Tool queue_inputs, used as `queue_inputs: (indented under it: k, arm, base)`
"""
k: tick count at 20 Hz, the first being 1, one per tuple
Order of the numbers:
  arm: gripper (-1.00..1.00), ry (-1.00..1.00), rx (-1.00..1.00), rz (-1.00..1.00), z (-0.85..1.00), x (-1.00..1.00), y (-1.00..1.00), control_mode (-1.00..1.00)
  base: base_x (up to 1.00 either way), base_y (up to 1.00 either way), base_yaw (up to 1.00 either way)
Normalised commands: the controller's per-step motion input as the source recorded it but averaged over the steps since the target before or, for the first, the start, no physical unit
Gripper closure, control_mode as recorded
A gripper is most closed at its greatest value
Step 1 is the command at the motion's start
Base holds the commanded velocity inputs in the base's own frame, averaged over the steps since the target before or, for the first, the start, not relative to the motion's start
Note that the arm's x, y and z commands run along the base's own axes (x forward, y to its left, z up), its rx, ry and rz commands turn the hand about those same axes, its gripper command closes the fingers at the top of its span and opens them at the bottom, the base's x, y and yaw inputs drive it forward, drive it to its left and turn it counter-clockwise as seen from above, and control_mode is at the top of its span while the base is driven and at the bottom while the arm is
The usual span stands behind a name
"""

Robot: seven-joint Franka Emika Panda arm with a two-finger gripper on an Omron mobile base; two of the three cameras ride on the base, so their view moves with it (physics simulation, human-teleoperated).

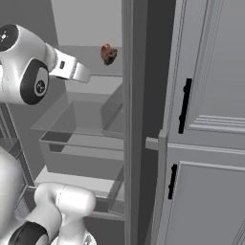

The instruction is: Place one squash and one steak in each tupperware on the nearby counter, to pack two identical lunches.

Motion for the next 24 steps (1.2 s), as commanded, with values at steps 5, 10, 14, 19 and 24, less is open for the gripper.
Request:
queue_inputs:
  k: [5, 10, 14, 19, 24]
  arm:
    - [-1.0, -0.02, 0.01, -0.02, 0.03, 0.65, -0.13, -1.0]
    - [-1.0, 0.08, 0.0, 0.0, 0.0, 0.75, 0.0, -1.0]
    - [-1.0, 0.0, 0.0, 0.0, 0.0, 0.82, 0.0, -1.0]
    - [-1.0, 0.0, 0.0, 0.0, -0.01, 0.71, 0.0, -1.0]
    - [-1.0, 0.0, 0.0, 0.0, -0.05, 0.53, 0.0, -1.0]
  base:
    - [0.0, 0.0, 0.0]
    - [0.0, 0.0, 0.0]
    - [0.0, 0.0, 0.0]
    - [0.0, 0.0, 0.0]
    - [0.0, 0.0, 0.0]
